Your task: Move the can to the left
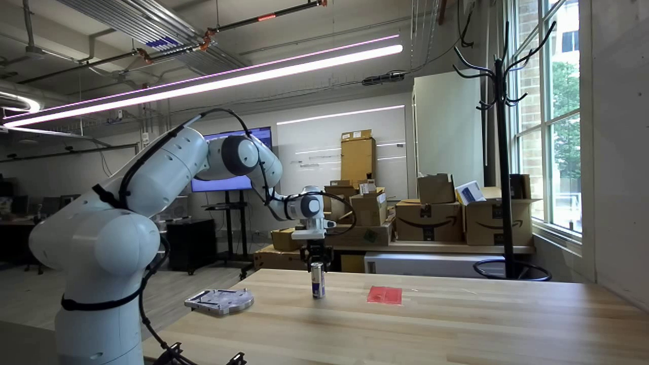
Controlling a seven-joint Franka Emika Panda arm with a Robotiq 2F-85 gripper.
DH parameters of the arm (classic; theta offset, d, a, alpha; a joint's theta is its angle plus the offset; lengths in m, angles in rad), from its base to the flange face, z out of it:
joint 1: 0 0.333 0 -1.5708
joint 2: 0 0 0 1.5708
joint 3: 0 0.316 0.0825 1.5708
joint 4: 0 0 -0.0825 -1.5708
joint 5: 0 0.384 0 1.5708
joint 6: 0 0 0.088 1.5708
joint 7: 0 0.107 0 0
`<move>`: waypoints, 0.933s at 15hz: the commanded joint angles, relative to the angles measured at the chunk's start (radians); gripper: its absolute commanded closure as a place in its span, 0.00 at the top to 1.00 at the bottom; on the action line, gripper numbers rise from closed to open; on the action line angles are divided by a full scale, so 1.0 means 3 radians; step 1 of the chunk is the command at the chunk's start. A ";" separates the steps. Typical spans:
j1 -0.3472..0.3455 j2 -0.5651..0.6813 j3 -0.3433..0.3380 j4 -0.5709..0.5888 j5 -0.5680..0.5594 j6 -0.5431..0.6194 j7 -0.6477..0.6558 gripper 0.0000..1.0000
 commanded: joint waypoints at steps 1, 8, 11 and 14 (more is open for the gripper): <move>-0.0103 0.0033 0.0097 0.0117 0.0015 -0.0089 -0.0097 0.49; -0.0141 -0.0369 0.0117 -0.0268 0.0031 -0.0022 -0.0164 0.34; -0.0119 -0.0840 0.0116 -0.0684 0.0021 0.0049 -0.0192 0.34; -0.0061 -0.1292 0.0123 -0.1009 -0.0017 0.0051 -0.0244 0.34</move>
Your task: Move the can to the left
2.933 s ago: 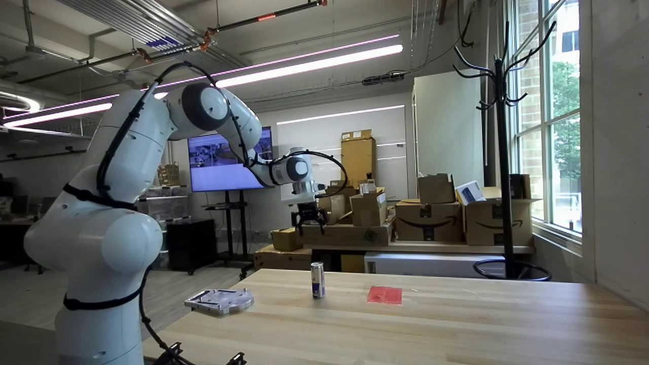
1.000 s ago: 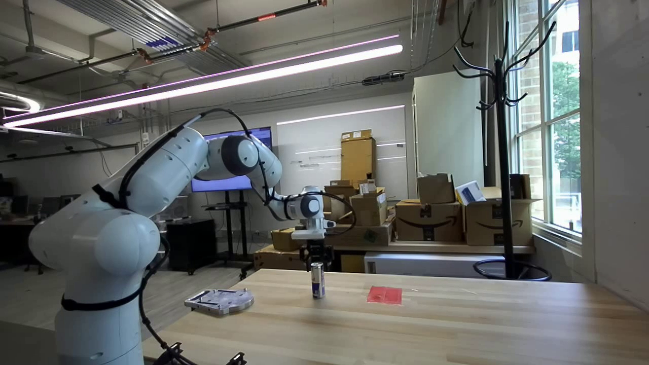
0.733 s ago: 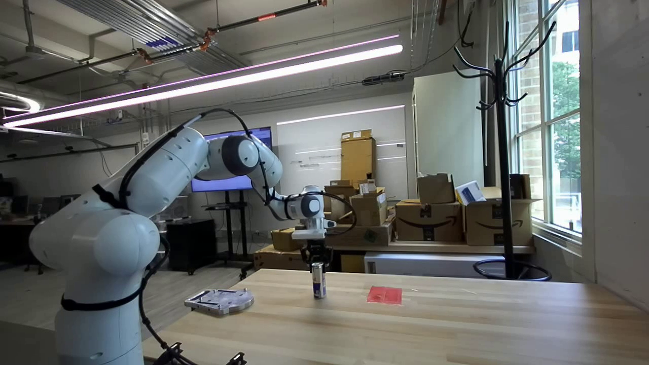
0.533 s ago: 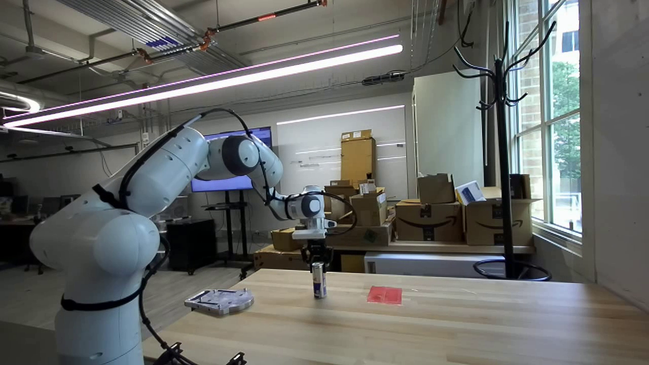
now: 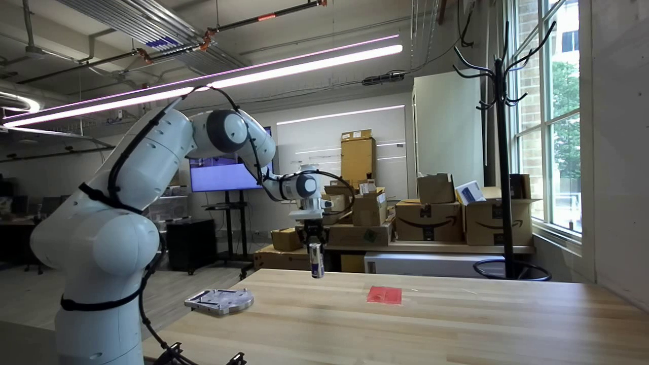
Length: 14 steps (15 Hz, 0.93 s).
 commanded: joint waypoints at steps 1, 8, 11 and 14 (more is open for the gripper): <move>0.0018 -0.0762 0.0097 -0.0637 -0.0025 0.0032 -0.0152 0.34; 0.0411 -0.1339 0.0304 -0.1078 -0.0139 -0.0044 -0.0093 0.34; 0.0645 -0.1321 0.0433 -0.1140 -0.0248 -0.0040 -0.0042 0.34; 0.0840 -0.1221 0.0548 -0.1150 -0.0363 -0.0025 -0.0031 0.34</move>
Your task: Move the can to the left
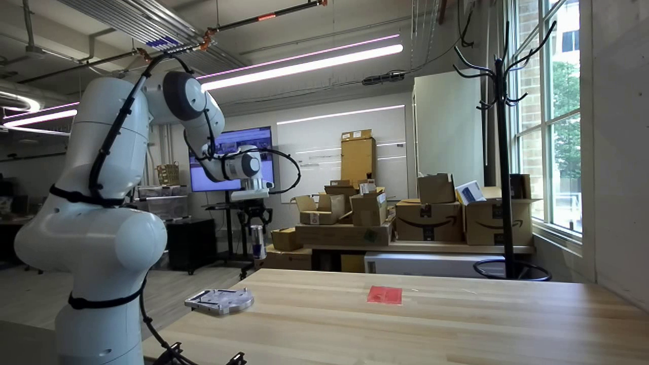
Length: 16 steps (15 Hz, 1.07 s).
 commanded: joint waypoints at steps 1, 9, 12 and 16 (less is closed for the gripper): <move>0.0170 0.0037 0.0124 -0.0019 -0.0168 -0.0022 0.0021 0.34; 0.0339 0.0496 0.0226 0.0093 -0.0217 0.0183 -0.0025 0.34; 0.0341 0.0640 0.0240 0.0072 -0.0208 0.0327 -0.0048 0.34; 0.0357 0.0781 0.0284 0.0049 -0.0185 0.0507 -0.0058 0.34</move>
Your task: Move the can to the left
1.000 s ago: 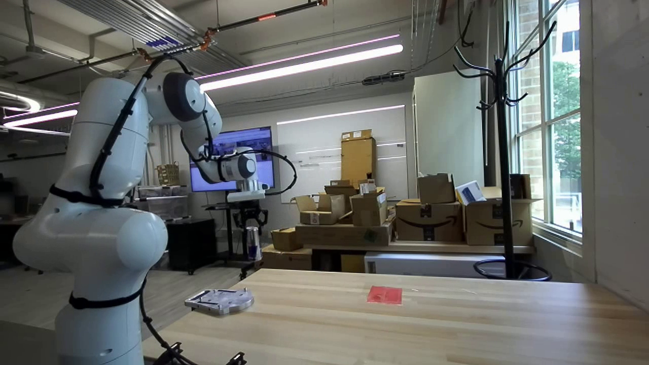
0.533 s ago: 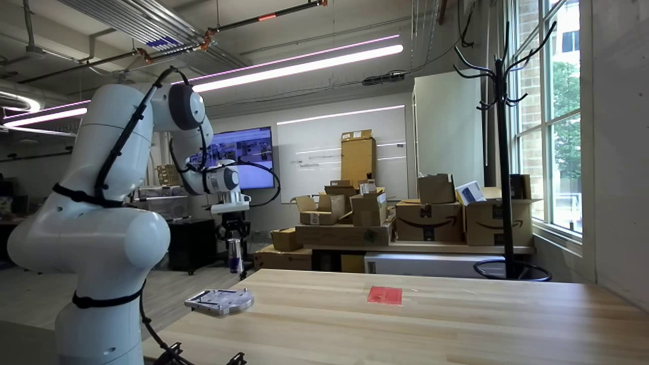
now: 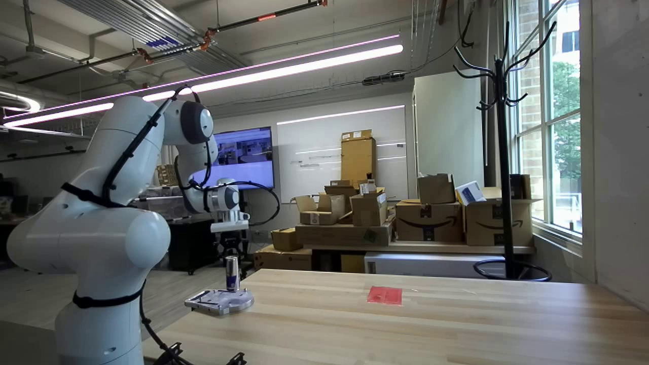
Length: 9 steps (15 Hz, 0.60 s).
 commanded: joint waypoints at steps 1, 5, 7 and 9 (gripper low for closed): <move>0.0003 0.0076 0.0071 0.0051 -0.0044 0.0101 -0.0047 0.34; 0.0031 0.0128 0.0094 0.0002 -0.0056 0.0175 -0.0041 0.34; 0.0043 0.0154 0.0096 -0.0020 -0.0062 0.0196 -0.0031 0.34; 0.0045 0.0174 0.0096 -0.0025 -0.0053 0.0171 -0.0018 0.78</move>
